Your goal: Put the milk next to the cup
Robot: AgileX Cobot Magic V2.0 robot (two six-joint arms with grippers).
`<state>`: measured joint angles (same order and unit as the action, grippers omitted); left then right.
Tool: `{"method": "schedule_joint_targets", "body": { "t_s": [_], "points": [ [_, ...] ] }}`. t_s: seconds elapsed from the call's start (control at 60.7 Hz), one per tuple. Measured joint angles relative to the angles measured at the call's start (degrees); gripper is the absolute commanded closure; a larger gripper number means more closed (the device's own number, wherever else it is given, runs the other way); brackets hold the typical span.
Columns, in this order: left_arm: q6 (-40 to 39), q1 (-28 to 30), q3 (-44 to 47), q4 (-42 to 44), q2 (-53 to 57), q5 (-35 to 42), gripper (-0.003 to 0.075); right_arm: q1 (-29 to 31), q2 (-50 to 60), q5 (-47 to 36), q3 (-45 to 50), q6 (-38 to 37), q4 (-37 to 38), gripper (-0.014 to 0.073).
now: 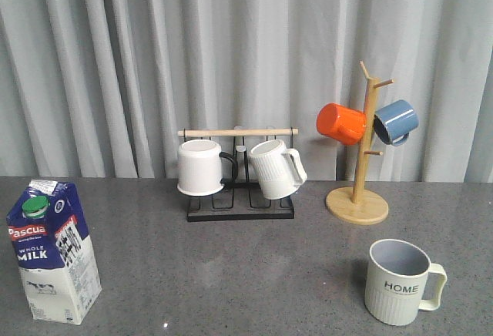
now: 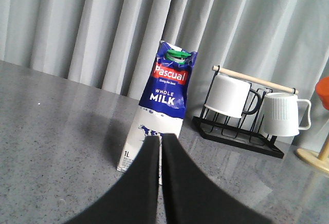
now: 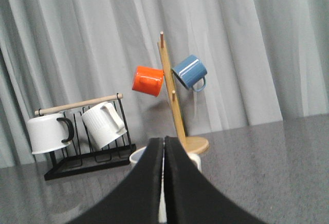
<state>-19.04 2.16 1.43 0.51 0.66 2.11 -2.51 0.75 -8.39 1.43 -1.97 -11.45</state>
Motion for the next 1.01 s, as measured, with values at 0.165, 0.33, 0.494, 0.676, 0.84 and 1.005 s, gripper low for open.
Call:
{"method": "schedule_joint_targets", "body": {
  "t_s": [0.165, 0.33, 0.494, 0.676, 0.84, 1.005],
  "points": [
    [-1.32, 0.0, 0.0, -2.61, 0.0, 0.01, 0.0661, 0.0, 0.0, 10.88, -4.48, 0.13, -0.51, 0.047],
    [-2.43, 0.0, -3.36, -4.38, 0.0, -5.14, 0.0525, 0.0, -3.45, 16.8, -12.85, 0.42, 0.23, 0.0258],
    [-2.95, 0.0, -8.92, -4.5, 0.0, -11.43, 0.036, 0.0, -10.11, 17.68, -18.36, 0.47, 0.74, 0.0094],
    [-3.43, 0.0, -11.14, -5.95, 0.0, -9.33, 0.0322, 0.0, -12.3, 11.03, -19.42, 0.47, 0.11, 0.0092],
    [-1.31, 0.0, -14.23, -6.88, -0.07, -11.24, 0.0322, 0.0, -13.13, 12.03, -22.27, 2.75, -0.37, 0.0094],
    [6.64, 0.0, -21.98, -6.9, -7.15, -21.94, 0.0322, 0.0, -19.78, 22.14, -31.47, 6.55, 2.54, 0.0095]
  ]
}}
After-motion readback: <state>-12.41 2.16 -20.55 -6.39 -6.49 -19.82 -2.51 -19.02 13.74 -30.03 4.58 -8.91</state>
